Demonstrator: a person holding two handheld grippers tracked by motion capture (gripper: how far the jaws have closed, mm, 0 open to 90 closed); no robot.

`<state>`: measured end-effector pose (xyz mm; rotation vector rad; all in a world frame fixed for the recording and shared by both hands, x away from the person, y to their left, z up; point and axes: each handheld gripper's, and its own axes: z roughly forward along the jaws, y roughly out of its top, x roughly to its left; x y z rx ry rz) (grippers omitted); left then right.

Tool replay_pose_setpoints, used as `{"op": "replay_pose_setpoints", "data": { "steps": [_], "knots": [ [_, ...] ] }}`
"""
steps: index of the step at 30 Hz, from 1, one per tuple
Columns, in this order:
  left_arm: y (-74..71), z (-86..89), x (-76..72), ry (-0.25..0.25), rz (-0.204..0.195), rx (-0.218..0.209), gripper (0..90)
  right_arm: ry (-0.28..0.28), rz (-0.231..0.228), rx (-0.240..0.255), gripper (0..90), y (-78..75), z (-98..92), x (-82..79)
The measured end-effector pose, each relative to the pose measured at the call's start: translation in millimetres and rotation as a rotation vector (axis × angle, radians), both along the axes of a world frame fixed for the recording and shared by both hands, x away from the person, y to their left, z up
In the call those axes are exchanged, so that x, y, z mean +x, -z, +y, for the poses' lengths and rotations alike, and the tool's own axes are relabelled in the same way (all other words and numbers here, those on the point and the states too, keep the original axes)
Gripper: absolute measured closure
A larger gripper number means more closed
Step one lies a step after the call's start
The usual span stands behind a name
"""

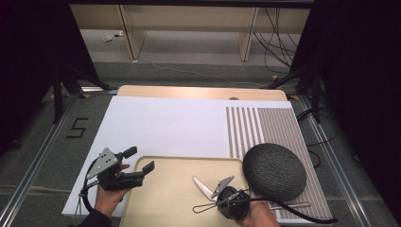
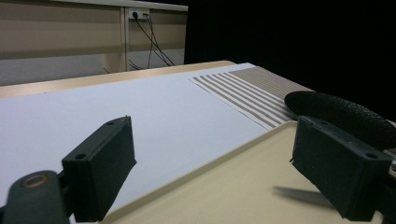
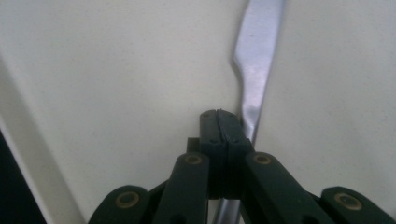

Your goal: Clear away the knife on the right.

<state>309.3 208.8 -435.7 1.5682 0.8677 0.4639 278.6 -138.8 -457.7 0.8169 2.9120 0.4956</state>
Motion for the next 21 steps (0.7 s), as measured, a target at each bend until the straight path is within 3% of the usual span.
{"op": "replay_pose_setpoints", "data": {
  "steps": [16, 21],
  "knots": [
    [-1.0, 1.2, -1.6, -0.008, 0.003, 0.004, 12.7, 0.06, -0.038, -0.116, 90.0, -3.0, -11.2, 7.6],
    [-1.1, 1.6, -1.7, -0.009, 0.004, 0.005, 12.7, 0.078, -0.025, -0.118, 90.0, -5.3, -18.7, 10.2]
  ]
}}
